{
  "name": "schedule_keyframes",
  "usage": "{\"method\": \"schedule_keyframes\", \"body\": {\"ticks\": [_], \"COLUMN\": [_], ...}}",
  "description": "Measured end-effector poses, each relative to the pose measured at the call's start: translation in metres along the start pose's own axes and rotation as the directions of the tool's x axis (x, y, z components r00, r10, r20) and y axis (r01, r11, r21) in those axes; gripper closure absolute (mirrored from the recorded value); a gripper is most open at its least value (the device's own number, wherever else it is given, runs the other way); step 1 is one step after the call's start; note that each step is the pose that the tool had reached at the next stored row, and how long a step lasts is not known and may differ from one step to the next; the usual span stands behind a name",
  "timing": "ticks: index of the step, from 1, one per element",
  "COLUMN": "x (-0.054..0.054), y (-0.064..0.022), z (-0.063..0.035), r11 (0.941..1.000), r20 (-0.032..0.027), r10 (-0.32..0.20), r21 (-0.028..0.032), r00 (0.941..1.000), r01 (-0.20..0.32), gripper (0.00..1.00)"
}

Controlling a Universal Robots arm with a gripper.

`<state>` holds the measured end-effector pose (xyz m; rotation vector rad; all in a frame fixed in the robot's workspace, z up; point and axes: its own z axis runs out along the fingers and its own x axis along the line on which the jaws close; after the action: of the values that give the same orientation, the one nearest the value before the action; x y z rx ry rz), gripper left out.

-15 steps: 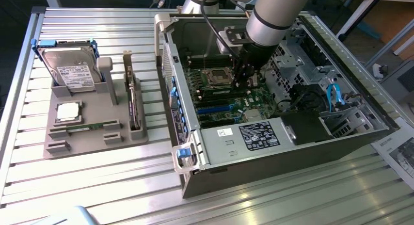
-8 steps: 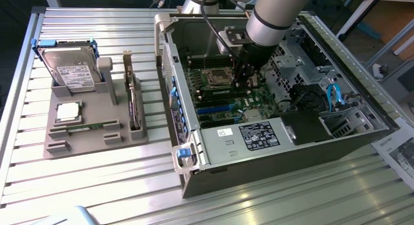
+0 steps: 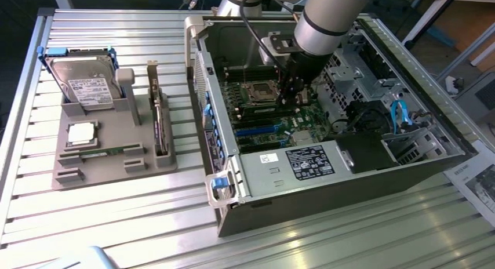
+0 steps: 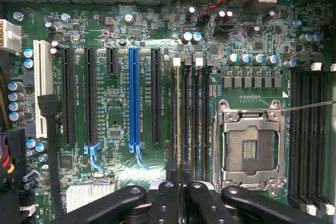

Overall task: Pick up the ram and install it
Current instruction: 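Insert the ram into the slot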

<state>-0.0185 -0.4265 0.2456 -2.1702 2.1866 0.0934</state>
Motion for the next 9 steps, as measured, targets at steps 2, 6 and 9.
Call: {"method": "schedule_keyframes", "body": {"ticks": [2, 6, 9], "x": [0.0001, 0.0002, 0.0003], "y": [0.0, 0.0, 0.0], "z": [0.0011, 0.0023, 0.0036], "r11": [1.0, 1.0, 1.0], "r20": [-0.0001, -0.0002, -0.0001], "r10": [0.0, 0.0, 0.0], "r21": [0.0, 0.0, 0.0], "r00": [1.0, 1.0, 1.0], "r01": [0.0, 0.0, 0.0], "gripper": [0.88, 0.88, 0.88]}}
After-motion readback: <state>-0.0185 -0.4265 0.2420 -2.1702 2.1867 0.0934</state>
